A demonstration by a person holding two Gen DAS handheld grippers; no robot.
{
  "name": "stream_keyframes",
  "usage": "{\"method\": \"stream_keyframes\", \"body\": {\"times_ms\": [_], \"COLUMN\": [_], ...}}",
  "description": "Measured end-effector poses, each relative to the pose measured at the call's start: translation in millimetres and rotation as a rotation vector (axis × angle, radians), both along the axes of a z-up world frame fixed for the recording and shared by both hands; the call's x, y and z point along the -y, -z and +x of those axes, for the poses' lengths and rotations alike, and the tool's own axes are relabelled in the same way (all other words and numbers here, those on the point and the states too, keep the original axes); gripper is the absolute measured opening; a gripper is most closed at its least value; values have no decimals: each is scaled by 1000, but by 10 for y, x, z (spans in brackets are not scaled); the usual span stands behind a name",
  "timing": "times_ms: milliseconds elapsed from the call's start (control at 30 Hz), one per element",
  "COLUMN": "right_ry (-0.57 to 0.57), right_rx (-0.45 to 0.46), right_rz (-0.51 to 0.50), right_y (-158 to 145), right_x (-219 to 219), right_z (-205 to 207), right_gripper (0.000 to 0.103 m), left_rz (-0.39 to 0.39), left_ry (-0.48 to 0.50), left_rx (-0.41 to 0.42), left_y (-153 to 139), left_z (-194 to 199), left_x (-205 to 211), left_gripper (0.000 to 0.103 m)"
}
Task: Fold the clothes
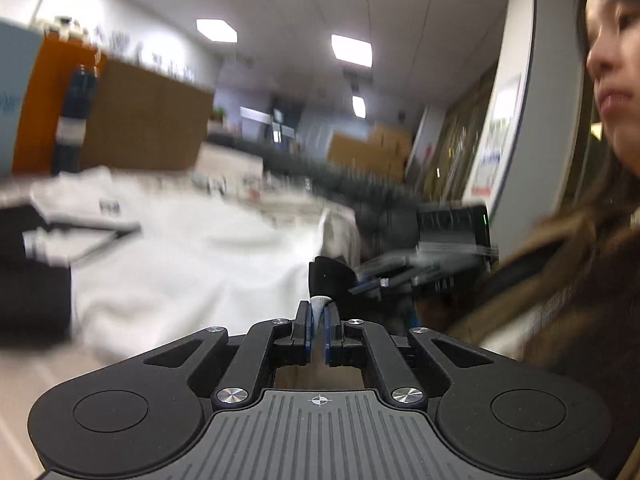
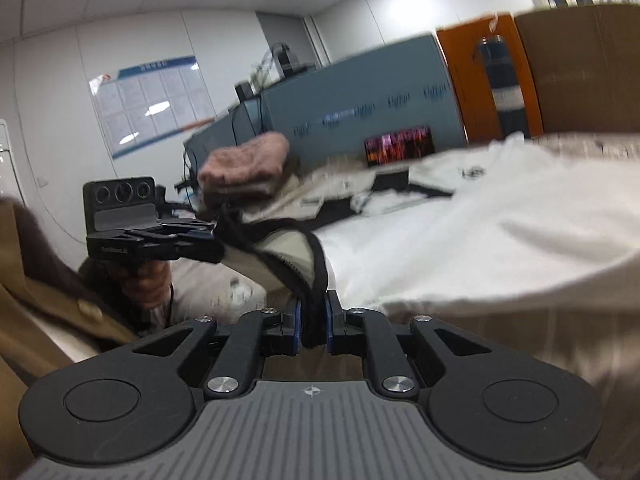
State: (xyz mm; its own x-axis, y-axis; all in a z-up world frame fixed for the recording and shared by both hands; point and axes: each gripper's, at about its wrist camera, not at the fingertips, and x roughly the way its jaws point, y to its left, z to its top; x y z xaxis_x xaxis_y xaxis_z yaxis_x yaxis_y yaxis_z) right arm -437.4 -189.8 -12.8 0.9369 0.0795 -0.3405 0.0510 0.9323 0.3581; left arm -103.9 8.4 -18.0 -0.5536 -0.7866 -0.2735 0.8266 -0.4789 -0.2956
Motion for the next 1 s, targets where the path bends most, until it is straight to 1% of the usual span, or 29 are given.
{"method": "stream_keyframes", "body": {"times_ms": [33,67,100,133,167,200,233,267,300,333,367,400,433,467,533,567,600,667,700,767,800,833,867,900,933,1000], "right_ry": [-20,-48,-62,-70,-40,-10,23,79,137,207,277,348,419,489,629,680,729,788,814,875,905,933,959,967,958,912], "right_rx": [-14,-13,3,19,37,55,73,93,112,125,137,142,146,150,158,162,166,179,183,126,96,60,29,32,68,174], "right_rz": [20,41,46,47,29,10,-5,-4,-2,5,15,37,59,81,127,165,204,274,302,320,327,321,316,322,319,260], "right_y": [34,48,42,33,3,-27,-54,-64,-74,-81,-86,-77,-67,-58,-39,-24,-11,6,16,55,75,103,134,180,196,161], "right_x": [-11,-17,-25,-31,-21,-10,7,63,121,194,267,340,414,488,636,713,789,923,984,1076,1118,1134,1147,1140,1110,941], "right_z": [-1,-10,-39,-72,-131,-190,-252,-333,-415,-501,-584,-648,-713,-778,-904,-944,-982,-1016,-1028,-991,-973,-952,-939,-983,-1048,-1196], "right_gripper": [14,14,19,35,42,47,47,49,56,61,61,61,61,62,62,62,62,62,61,58,46,29,22,11,4,4], "left_rz": [-14,-28,-44,-74,-104,-135,-163,-175,-177,-173,-171,-174,-177,-182,-204,-205,-200,-176,-164,-121,-98,-76,-53,-31,-9,31], "left_ry": [-6,-13,-19,-25,-31,-37,-46,-74,-108,-130,-149,-145,-140,-123,-47,-3,43,128,167,198,209,220,231,238,245,262], "left_rx": [-9,-18,-29,-52,-75,-99,-121,-141,-152,-142,-128,-89,-45,25,161,216,265,337,369,376,377,377,378,379,379,366], "left_y": [-12,-24,-40,-80,-121,-162,-201,-226,-244,-271,-300,-344,-389,-444,-558,-594,-619,-604,-594,-515,-471,-427,-380,-316,-254,-162], "left_z": [25,49,73,96,118,141,162,176,190,174,155,107,53,-44,-272,-389,-498,-715,-818,-915,-952,-990,-1025,-1041,-1054,-1034], "left_x": [10,21,29,21,13,5,2,30,91,161,234,334,434,540,771,895,1037,1299,1427,1617,1706,1795,1878,1920,1959,2004], "left_gripper": [7,12,14,16,18,24,38,57,63,65,65,66,69,71,73,73,73,73,73,73,73,73,73,73,73,73]}}
